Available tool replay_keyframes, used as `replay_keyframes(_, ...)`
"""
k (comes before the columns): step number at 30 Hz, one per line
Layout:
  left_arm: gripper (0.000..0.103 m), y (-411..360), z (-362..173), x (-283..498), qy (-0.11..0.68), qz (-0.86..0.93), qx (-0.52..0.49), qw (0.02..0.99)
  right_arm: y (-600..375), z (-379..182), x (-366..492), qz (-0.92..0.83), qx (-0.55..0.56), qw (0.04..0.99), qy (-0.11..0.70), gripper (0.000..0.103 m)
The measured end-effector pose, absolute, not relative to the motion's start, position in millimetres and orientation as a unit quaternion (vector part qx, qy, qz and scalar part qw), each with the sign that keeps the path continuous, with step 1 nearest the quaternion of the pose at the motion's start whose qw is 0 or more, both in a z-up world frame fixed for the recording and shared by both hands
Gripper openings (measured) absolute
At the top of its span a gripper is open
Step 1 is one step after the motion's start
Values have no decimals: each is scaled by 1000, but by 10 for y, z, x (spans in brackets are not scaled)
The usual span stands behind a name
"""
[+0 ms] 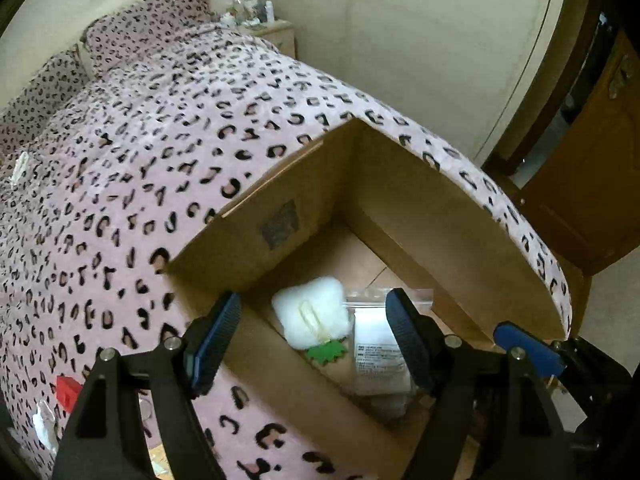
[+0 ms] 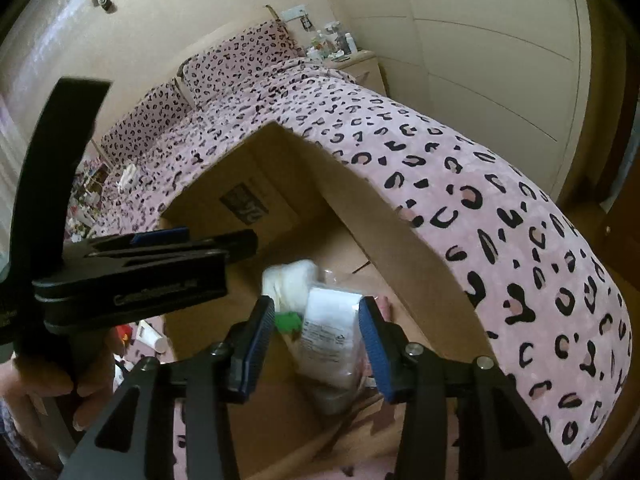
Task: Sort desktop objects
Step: 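Open both tools to drop the plush and cotton bag into the box, then move both open tools back over the remaining items on the bed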
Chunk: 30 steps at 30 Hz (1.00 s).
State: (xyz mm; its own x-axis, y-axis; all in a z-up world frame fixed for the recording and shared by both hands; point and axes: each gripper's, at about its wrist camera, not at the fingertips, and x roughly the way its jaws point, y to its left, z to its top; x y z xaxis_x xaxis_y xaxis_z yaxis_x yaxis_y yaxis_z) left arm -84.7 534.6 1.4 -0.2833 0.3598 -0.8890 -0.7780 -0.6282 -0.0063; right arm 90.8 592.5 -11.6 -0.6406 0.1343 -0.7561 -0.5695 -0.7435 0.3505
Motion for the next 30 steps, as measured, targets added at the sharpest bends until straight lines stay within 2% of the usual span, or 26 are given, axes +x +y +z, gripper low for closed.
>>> replay_keyframes(6, 79, 4916, 422, -742, 198, 800, -441, 356, 5671, 179, 980, 870, -364, 200, 266, 54)
replay_keyframes(11, 81, 4367, 613, -603, 177, 821, -425, 336, 5313, 425, 1023, 890, -352, 180, 227, 78)
replay_keyframes(24, 83, 2518, 578, -265, 90, 868, -437, 217, 4423, 398, 982, 905, -358, 144, 178, 79)
replay_keyframes(30, 88, 1723, 373, -63, 64, 880, -448, 146, 3888, 269, 914, 906, -376, 113, 157, 79)
